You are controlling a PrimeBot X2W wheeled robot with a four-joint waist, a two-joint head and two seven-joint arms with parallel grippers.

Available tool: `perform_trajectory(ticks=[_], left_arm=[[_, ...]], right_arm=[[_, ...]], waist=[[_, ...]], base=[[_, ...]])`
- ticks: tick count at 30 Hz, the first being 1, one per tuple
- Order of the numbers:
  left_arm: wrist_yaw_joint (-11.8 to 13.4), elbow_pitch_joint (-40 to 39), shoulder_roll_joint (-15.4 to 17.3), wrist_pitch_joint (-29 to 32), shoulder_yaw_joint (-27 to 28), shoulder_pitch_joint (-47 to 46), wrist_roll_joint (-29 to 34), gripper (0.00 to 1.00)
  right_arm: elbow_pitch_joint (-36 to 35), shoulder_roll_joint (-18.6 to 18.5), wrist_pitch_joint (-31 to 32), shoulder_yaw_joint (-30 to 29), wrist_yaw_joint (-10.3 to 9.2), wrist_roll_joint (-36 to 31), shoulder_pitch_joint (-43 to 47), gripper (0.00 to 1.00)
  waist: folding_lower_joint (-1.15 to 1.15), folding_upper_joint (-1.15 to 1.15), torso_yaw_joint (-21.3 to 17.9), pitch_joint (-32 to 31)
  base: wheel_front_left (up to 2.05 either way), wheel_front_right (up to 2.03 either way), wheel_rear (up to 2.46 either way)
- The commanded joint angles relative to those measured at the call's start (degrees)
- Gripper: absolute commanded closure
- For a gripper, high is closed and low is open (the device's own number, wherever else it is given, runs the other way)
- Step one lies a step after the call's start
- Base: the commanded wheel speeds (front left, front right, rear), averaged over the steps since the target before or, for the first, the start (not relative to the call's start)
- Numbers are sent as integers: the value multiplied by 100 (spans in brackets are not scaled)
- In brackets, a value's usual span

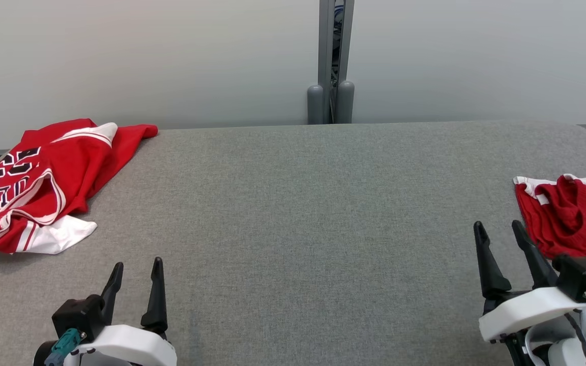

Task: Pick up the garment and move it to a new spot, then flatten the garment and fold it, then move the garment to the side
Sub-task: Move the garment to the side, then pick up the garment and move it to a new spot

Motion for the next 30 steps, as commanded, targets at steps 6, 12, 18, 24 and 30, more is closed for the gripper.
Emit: perform_trajectory(ticks=[6, 12, 18, 24, 30], left_arm=[[53, -72, 15, -42, 83, 158, 68, 0], [80, -163, 31, -45, 89, 236, 124, 0], [91, -187, 37, -46, 80, 258, 128, 0], [99, -191, 45, -44, 77, 255, 135, 0], [92, -214, 71, -29, 47, 266, 148, 0]], right_arm=[[-291, -20, 39, 152, -1, 173, 370, 0], [-369, -19, 68, 204, -1, 245, 484, 0], [-383, -19, 89, 213, -1, 252, 521, 0], [-383, -19, 98, 220, -2, 253, 556, 0], [-358, -19, 117, 221, -2, 264, 594, 0]], waist=[[0, 0, -10, -42], [0, 0, -22, -65], [0, 0, -4, -85], [0, 0, 40, -103], [0, 0, 130, -137]], base=[[0, 0, 0], [0, 0, 0], [0, 0, 0], [0, 0, 0], [0, 0, 0]])
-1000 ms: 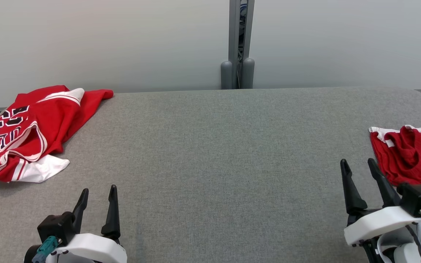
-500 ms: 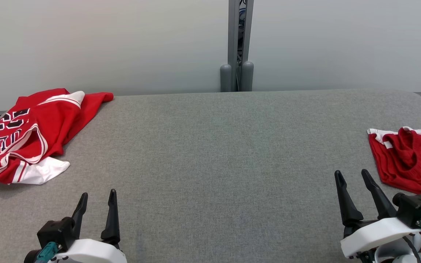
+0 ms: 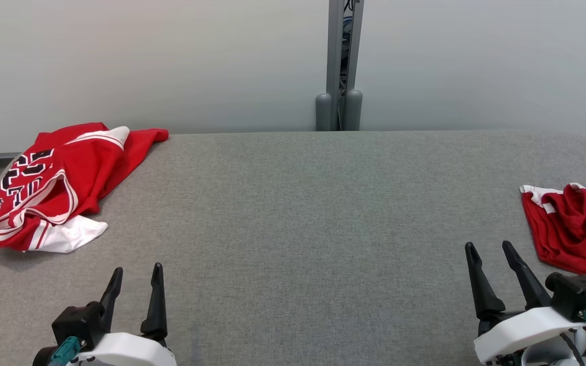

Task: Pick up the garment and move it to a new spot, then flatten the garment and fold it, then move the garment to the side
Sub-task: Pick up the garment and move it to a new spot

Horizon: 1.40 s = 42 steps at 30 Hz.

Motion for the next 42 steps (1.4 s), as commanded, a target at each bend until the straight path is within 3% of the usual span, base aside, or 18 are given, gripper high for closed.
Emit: perform_trajectory(ticks=[1, 8, 28, 33, 42], left_arm=[[15, -7, 59, 4, 7, 30, 31, 0], [9, -19, 133, 55, 17, -21, 5, 0], [89, -274, 262, 124, 49, 48, -27, 0], [90, -307, 263, 115, 48, 97, -51, 0], [46, -404, 451, 255, 98, -131, -49, 0]], right_arm=[[0, -20, 17, -17, -2, 23, 71, 0], [-23, -20, 18, -51, -2, 25, 111, 0], [-76, -22, -21, -90, -1, 96, 13, 0], [-34, -23, -47, -64, -1, 107, -26, 0], [-54, -25, -18, -33, -1, 57, -61, 0]], waist=[[0, 0, 50, -14], [0, 0, 412, -39], [0, 0, 2649, 57], [0, 0, 2894, 85], [0, 0, 2856, 145]], base=[[0, 0, 0], [0, 0, 0], [0, 0, 0], [0, 0, 0], [0, 0, 0]])
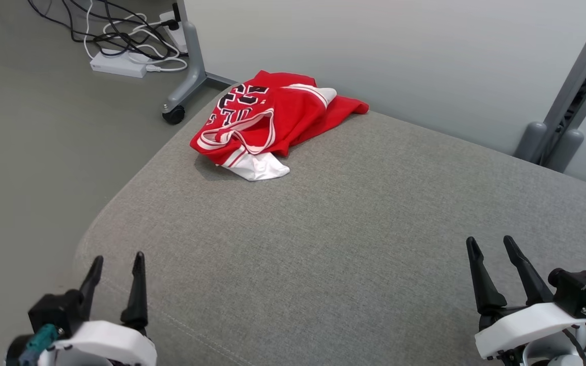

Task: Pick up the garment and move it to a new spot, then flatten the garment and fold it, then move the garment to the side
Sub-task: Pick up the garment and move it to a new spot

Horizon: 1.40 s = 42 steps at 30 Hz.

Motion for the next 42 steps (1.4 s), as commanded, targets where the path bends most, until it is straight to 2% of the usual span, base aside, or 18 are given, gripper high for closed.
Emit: perform_trajectory(ticks=[1, 6, 11, 15, 21, 25, 32, 39, 42], left_arm=[[-44, -47, 159, 83, 56, -243, 56, 0], [-156, -96, 469, 377, 111, -672, 103, 0], [-334, -186, 883, 1003, 192, -1509, 75, 0], [-637, 21, 1218, 1701, 169, -2309, -34, 0], [-1109, 670, 1495, 2448, 84, -3391, -168, 0], [-1388, 1222, 1495, 2684, 18, -3998, -219, 0], [-1622, 2173, 1317, 2735, 20, -4726, -357, 0], [-1736, 3025, 1208, 2445, 48, -5058, -393, 0], [-1639, 3345, 1230, 2244, 88, -5211, -325, 0]], right_arm=[[-33, -31, -2, -40, 0, -52, -43, 0], [-161, -31, 68, -71, 0, -135, -138, 0], [-339, -30, 167, -112, 0, -253, -292, 0], [-480, -30, 254, -113, 0, -353, -458, 0], [-706, -30, 374, -63, 0, -505, -735, 0], [-867, -32, 461, -39, 0, -604, -926, 0], [-1121, -29, 522, -10, 0, -696, -1162, 0], [-1316, -27, 555, -99, 0, -778, -1191, 0], [-1390, -28, 551, -130, 0, -827, -1210, 0]], waist=[[0, 0, -89, 38], [0, 0, -306, 191], [0, 0, -663, 472], [0, 0, -988, 739], [0, 0, -1534, 1272], [0, 0, -1896, 1706], [0, 0, -2486, 2369], [0, 0, -2776, 2830], [0, 0, -2826, 2965]], base=[[0, 0, 0], [0, 0, 0], [0, 0, 0], [0, 0, 0], [0, 0, 0], [0, 0, 0], [0, 0, 0], [0, 0, 0], [0, 0, 0]])
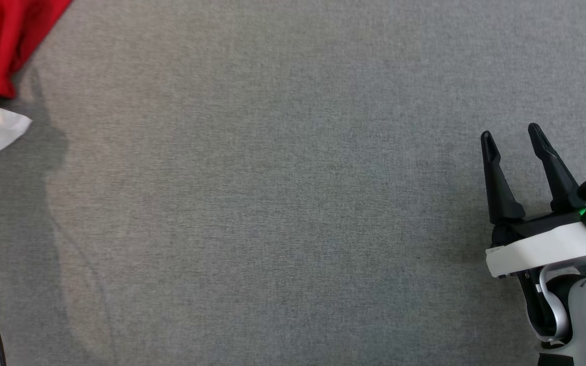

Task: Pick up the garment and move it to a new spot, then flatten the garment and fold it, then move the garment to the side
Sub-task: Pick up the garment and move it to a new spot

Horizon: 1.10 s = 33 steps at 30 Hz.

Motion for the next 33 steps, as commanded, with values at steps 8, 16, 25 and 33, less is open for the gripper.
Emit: perform_trajectory(ticks=[8, 16, 25, 33], left_arm=[[325, 470, 51, -529, 92, -359, 177, 0], [394, 903, 246, -819, 148, -314, 198, 0], [57, 1345, 252, -1289, 22, -615, 295, 100], [-273, 1652, 275, -1832, -167, -908, 412, 100]], right_arm=[[-138, -23, 47, 30, 0, -118, -89, 0], [-157, -24, 66, 96, 0, -146, -144, 0], [-91, -24, -9, 174, 0, -109, -202, 0], [121, -24, -156, 204, 0, 19, -254, 0]], waist=[[0, 0, -143, 387], [0, 0, -157, 567], [0, 0, -239, 607], [0, 0, -327, 450]], base=[[0, 0, 0], [0, 0, 0], [0, 0, 0], [0, 0, 0]])
